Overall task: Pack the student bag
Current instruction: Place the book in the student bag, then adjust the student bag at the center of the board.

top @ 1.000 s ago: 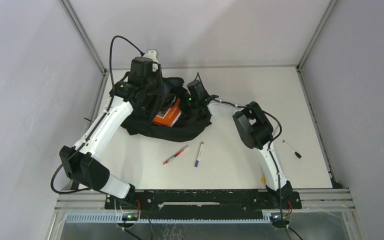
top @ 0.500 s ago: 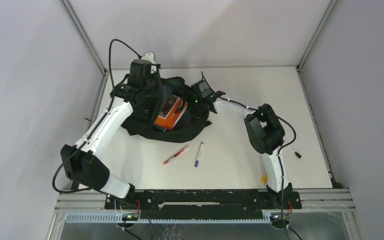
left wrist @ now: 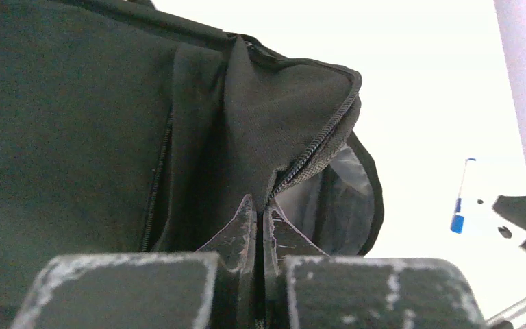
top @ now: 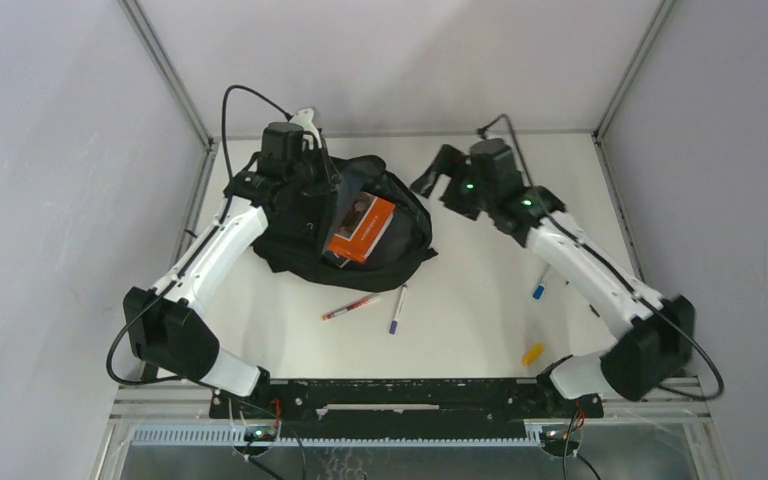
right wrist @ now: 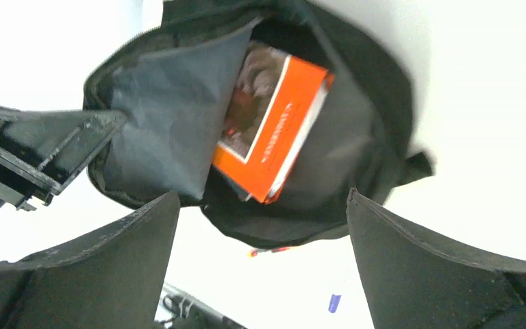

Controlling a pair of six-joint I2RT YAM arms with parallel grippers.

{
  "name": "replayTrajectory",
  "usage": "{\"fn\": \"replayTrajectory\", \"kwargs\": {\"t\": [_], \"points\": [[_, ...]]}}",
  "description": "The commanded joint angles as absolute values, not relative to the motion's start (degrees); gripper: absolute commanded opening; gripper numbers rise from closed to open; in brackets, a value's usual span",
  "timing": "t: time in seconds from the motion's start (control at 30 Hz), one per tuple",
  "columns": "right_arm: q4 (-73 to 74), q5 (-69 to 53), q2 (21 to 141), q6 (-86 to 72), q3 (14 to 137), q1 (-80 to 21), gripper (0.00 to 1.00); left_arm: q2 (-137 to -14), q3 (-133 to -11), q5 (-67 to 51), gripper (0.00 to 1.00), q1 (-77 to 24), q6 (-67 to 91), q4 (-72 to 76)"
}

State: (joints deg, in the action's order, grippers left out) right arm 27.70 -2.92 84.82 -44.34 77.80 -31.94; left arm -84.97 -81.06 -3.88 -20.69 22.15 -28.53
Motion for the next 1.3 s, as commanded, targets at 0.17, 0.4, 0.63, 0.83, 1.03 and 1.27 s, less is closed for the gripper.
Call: {"fn": "replayTrajectory", "kwargs": {"t": [0.17, 0.4, 0.63, 0.83, 1.03, 1.27], "points": [[31.72, 4.28, 66.37, -41.72, 61.59, -22.88, 1.0, -86.19, -79.13, -13.37, 0.0, -22.26, 27.94, -17.92], [31.03, 3.05, 57.32, -42.28, 49.29, -18.31, 1.0, -93.72, -79.69, -19.8, 0.08, -29.93, 29.69, -15.81], [29.95, -0.21, 52.23, -41.98, 42.27, -16.39, 0.99, -98.22, -93.21, -19.27, 0.76, -34.44, 20.1, -33.6], [24.68, -1.63, 53.96, -46.57, 40.28, -20.67, 0.98, -87.68, -92.2, -1.29, 0.63, -32.68, 20.46, -34.27], [10.89, -4.49, 64.18, -51.26, 41.4, -31.56, 0.93, -81.51, -82.5, 3.9, 0.6, -24.01, 28.58, -34.63], [0.76, -8.89, 74.29, -54.01, 45.33, -34.08, 0.98, -77.02, -73.08, 7.28, 0.61, -18.74, 30.45, -33.79]]}}
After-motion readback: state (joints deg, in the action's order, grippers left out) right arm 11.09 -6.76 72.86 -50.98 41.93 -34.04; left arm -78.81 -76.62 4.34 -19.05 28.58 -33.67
